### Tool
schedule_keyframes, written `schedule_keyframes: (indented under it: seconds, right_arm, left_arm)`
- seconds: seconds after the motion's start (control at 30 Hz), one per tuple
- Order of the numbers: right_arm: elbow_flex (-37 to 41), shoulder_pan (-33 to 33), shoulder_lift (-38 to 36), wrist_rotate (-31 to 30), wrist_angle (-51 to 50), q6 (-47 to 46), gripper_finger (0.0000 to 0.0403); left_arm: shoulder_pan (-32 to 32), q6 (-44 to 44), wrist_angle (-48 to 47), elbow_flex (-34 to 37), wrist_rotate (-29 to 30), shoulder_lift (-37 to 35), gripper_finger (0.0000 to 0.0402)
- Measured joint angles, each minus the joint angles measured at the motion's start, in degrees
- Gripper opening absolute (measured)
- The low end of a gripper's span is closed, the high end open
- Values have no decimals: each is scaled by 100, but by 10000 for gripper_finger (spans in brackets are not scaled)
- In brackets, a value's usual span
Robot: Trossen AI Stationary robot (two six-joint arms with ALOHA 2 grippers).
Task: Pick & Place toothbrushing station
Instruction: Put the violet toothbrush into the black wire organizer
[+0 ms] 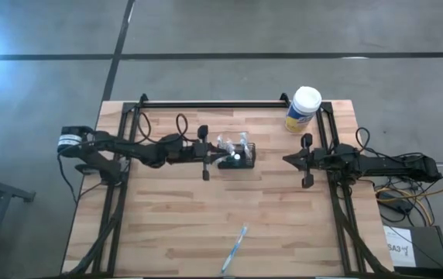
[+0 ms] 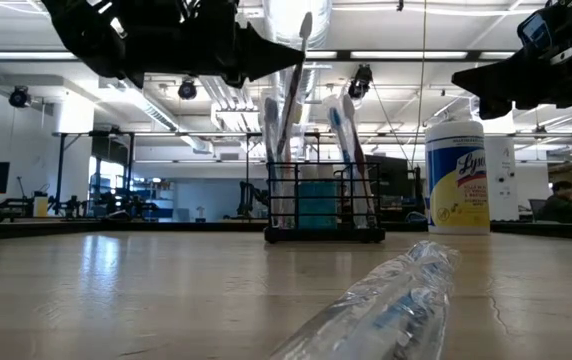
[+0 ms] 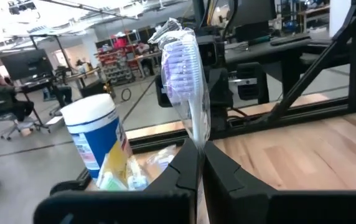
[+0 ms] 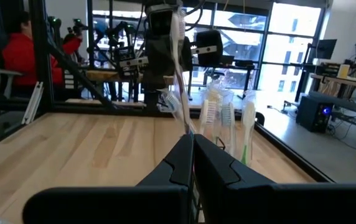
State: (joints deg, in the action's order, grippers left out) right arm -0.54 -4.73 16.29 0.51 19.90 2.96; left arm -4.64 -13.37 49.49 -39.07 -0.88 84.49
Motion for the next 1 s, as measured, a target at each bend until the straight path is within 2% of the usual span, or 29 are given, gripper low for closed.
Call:
schedule_keyframes:
  seconds: [0.17,0.43,0.57,0.87,1.0]
  right_arm:
    - [0,-2,0,-2,4,0,8]
    - [0,0,0,-1,4,-22,8]
    - [0,0,0,0,2,-23,8]
    - [0,0,2,0,-17,-2,8]
    - [0,0,0,0,-26,-2,8]
  left_arm:
    - [0,-2,-73,0,139,196,5]
    - [-43,138,799,-4,251,1020,5]
    - [-93,252,946,-4,250,1245,5]
    - [-138,409,773,69,452,1297,6]
    - [-136,530,742,111,453,1157,21]
